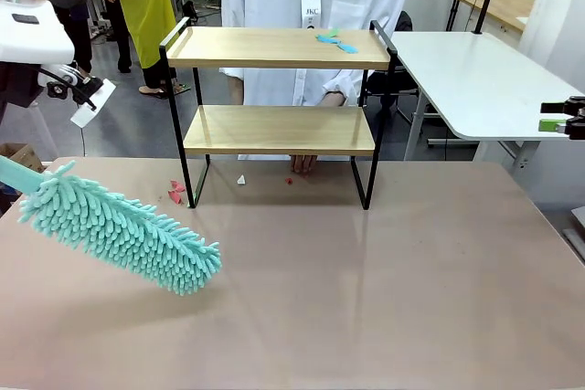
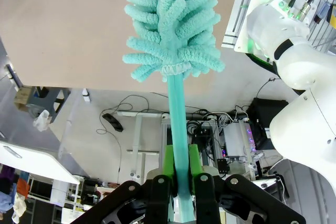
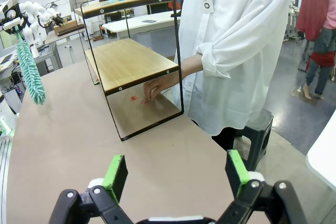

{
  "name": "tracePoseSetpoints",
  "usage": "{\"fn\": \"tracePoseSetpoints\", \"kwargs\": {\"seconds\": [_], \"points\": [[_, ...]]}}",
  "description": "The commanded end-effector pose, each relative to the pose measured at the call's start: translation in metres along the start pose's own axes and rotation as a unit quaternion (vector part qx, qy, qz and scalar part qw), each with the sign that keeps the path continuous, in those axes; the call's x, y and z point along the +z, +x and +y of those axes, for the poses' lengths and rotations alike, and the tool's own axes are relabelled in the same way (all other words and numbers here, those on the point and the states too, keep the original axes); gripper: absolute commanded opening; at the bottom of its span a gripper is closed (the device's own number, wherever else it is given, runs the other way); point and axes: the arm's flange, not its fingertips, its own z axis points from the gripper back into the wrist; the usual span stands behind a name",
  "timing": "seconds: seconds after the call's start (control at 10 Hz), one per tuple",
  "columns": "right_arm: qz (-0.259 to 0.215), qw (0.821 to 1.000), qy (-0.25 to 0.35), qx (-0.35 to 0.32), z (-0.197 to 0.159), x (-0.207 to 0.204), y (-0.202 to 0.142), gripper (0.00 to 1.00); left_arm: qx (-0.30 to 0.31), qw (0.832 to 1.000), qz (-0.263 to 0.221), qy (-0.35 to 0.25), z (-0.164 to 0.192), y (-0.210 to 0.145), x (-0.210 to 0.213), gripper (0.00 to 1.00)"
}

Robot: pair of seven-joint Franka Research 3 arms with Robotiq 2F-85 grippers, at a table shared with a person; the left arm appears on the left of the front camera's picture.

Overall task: Clean the shelf.
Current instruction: Clean the specific section of the Shelf indicated by the human with the Duster.

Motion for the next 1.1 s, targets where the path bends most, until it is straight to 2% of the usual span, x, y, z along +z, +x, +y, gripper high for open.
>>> {"fn": "tracePoseSetpoints", "kwargs": {"seconds": [0.0,0.1,0.3,0.5,0.9,1.0], "points": [[0.001,1.0,0.001,0.004,0.001,0.0,0.003,1.0,0.054,0.995,-0.074,-0.049,0.002,0.002,-0.001,0.13],[0.001,1.0,0.001,0.004,0.001,0.0,0.003,1.0,0.054,0.989,-0.134,-0.044,0.003,0.009,-0.001,0.13],[0.001,1.0,0.001,0.004,0.001,0.0,0.003,1.0,0.071,0.975,-0.206,-0.051,-0.004,0.028,-0.004,0.13],[0.001,1.0,0.001,0.004,0.001,0.0,0.003,1.0,0.112,0.95,-0.281,-0.079,-0.02,0.057,-0.003,0.13],[0.001,1.0,0.001,0.004,0.001,0.0,0.003,1.0,0.268,0.907,-0.299,-0.13,-0.05,0.158,-0.009,0.13],[0.001,1.0,0.001,0.004,0.001,0.0,0.003,1.0,0.298,0.898,-0.299,-0.126,-0.055,0.181,-0.014,0.13]]}}
